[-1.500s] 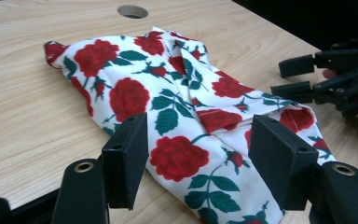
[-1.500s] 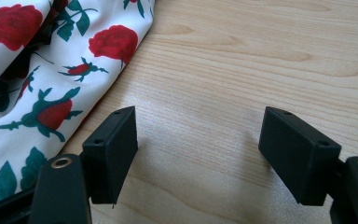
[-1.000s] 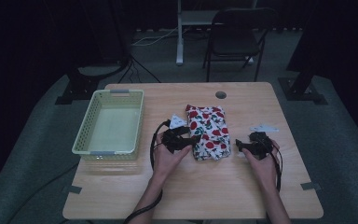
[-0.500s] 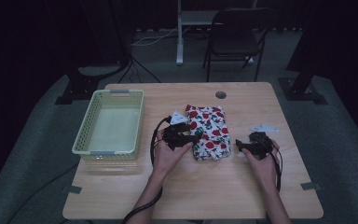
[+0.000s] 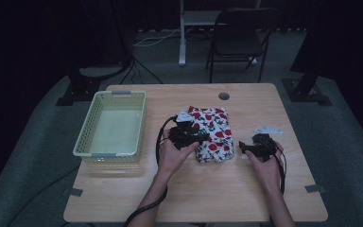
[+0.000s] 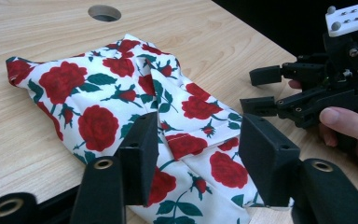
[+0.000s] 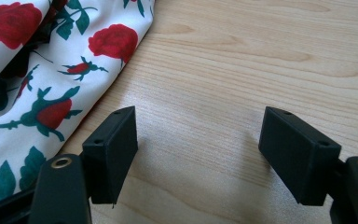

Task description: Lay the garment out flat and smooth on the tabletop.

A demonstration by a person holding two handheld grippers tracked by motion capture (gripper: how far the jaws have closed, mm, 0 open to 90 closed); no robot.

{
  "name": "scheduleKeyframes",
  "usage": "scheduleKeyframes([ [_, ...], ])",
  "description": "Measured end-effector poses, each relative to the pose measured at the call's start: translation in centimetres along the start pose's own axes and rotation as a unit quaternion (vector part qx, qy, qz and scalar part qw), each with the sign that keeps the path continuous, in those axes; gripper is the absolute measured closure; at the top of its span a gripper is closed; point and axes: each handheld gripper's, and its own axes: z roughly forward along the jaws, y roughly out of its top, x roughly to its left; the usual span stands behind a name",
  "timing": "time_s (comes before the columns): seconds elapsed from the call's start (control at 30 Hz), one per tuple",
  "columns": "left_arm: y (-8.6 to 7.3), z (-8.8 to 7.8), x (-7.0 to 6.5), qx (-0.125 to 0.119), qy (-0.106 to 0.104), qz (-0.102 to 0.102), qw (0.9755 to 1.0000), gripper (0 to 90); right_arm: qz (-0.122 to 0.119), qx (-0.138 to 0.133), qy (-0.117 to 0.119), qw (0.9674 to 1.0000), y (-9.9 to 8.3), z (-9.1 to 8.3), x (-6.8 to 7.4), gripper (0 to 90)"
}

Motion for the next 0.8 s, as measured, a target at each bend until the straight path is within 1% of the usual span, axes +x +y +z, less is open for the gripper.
scheduleKeyframes([
  [0.1, 0.1, 0.2, -0.1, 0.002, -0.001, -0.001, 1.0, 50.9, 0.0, 0.0, 0.0, 1.0, 0.0, 0.0, 0.0, 27.3],
  [0.3, 0.2, 0.6, -0.1, 0.005, -0.003, -0.003, 1.0, 51.0, 0.0, 0.0, 0.0, 1.0, 0.0, 0.0, 0.0, 27.3],
  [0.4, 0.2, 0.9, -0.1, 0.006, -0.006, -0.009, 0.9999, 50.9, -0.001, 0.0, 0.0, 1.0, 0.0, 0.0, 0.0, 27.3],
  [0.6, 0.2, 1.5, -0.1, 0.018, -0.01, -0.015, 0.9997, 51.0, 0.0, -0.001, 0.0, 1.0, 0.0, 0.0, 0.0, 27.3],
  [0.67, 0.2, 1.7, 0.0, 0.022, -0.012, -0.018, 0.9995, 52.5, -0.001, -0.001, 0.0, 1.0, 0.0, 0.0, 0.0, 27.3],
  [0.8, 0.3, 2.0, 0.0, 0.025, -0.013, -0.022, 0.9994, 52.5, -0.001, -0.001, 0.0, 1.0, 0.0, 0.0, 0.0, 27.3],
])
